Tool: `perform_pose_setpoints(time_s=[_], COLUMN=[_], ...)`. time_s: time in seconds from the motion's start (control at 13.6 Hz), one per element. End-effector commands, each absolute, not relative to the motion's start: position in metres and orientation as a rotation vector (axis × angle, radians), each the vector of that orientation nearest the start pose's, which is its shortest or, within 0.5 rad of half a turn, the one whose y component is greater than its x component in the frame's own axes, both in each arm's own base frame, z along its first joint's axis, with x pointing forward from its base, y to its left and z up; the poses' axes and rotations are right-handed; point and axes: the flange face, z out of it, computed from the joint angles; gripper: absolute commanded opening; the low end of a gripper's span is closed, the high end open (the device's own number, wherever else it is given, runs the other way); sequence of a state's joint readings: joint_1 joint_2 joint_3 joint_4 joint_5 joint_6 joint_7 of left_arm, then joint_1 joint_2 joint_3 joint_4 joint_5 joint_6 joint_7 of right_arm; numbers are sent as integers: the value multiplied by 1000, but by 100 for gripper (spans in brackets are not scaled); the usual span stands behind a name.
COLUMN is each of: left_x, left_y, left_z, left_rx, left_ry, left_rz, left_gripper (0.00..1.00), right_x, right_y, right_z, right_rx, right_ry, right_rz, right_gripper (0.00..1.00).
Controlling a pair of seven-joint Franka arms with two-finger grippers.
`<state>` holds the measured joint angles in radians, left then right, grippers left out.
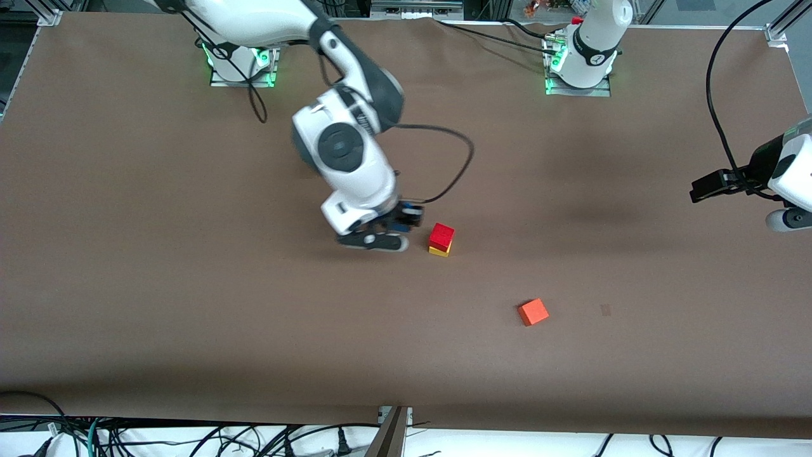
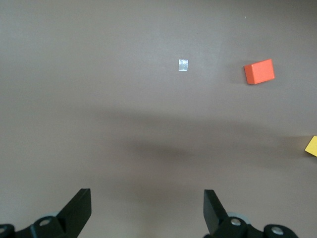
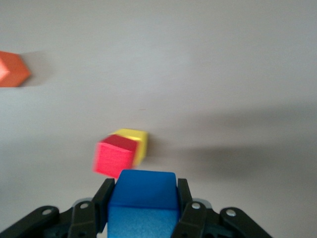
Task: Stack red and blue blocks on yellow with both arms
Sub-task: 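Carry the blue cube over the red cube with the right gripper, then lower the blue cube onto the red cube and open the right gripper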
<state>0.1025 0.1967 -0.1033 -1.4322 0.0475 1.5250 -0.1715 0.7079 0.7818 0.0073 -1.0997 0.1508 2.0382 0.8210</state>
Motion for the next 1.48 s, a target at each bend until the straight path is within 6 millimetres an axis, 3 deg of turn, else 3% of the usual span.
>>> perform_pose_setpoints(time_s=[0.0,0.15,0.96,1.18,1.4], left_x=[611,611,611,611,611], left_y=[9,11,9,9,11], left_z=[576,576,576,575,575], left_rx=[-3116,-3116,-3116,-3116,-3116], left_ry=[-249,-251,-246,-246,-251], left_rz=[148,151,151,151,151], left_gripper=[100,100,100,100,100], right_x=[568,568,574,580,582], right_y=[559,565,567,563,560], right_z=[337,325,307,303,303], right_rx=[-2875,-2867,-2842,-2835,-2836], right_ry=[276,280,273,280,281], right_rz=[-93,-131,-203,-218,-221], right_gripper=[10,10,22,29,51])
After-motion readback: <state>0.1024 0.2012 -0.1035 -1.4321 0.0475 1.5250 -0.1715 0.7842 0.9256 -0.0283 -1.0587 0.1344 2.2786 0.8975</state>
